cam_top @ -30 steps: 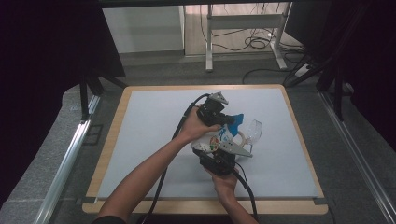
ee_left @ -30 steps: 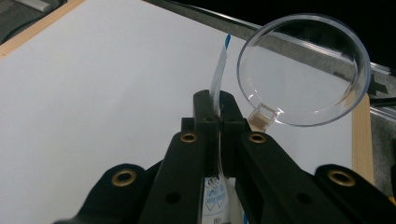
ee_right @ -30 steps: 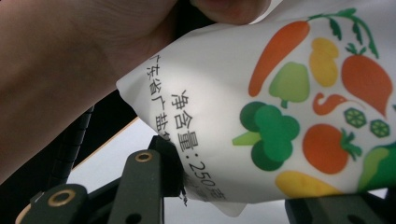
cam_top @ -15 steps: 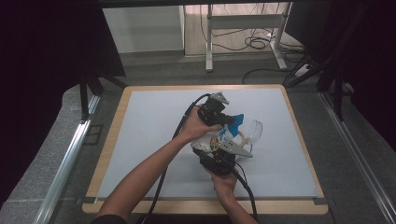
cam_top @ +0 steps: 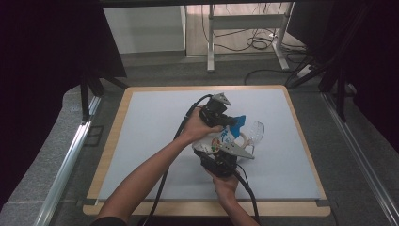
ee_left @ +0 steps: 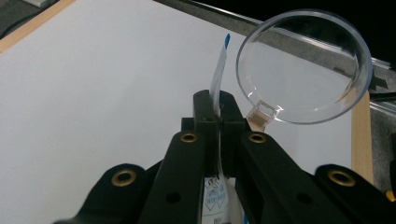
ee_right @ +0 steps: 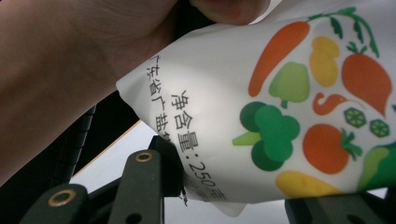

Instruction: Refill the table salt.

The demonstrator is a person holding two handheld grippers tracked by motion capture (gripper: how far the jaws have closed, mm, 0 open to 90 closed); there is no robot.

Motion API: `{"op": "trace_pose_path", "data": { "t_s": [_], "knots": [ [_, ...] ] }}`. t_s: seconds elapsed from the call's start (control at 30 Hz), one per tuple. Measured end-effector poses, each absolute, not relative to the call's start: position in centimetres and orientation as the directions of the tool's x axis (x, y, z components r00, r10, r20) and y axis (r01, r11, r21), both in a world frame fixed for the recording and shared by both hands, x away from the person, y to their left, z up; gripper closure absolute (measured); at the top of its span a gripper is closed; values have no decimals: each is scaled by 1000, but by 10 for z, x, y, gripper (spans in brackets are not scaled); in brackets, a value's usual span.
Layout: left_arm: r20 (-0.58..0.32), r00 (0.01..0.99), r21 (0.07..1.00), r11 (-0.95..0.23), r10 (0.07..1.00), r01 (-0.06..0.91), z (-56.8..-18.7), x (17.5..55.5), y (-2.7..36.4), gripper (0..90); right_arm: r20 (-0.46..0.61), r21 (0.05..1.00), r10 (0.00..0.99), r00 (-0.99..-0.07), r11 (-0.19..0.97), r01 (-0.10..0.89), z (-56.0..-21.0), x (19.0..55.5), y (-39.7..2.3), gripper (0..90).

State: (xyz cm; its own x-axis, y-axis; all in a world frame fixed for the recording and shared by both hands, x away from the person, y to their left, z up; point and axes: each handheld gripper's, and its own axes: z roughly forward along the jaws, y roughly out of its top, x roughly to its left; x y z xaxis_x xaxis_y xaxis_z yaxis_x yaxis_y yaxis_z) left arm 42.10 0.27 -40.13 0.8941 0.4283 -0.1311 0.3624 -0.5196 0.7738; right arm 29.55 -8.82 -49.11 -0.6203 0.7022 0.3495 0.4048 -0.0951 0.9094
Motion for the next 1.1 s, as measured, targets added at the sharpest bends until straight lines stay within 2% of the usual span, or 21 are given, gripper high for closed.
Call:
{"op": "trace_pose_path", "data": {
  "t_s": [1.1],
  "knots": [
    [-148, 895, 777, -511, 421, 369, -402, 423, 5, 897, 336, 913, 702, -628, -80, 399, -491, 296, -89, 621]
  ]
}}
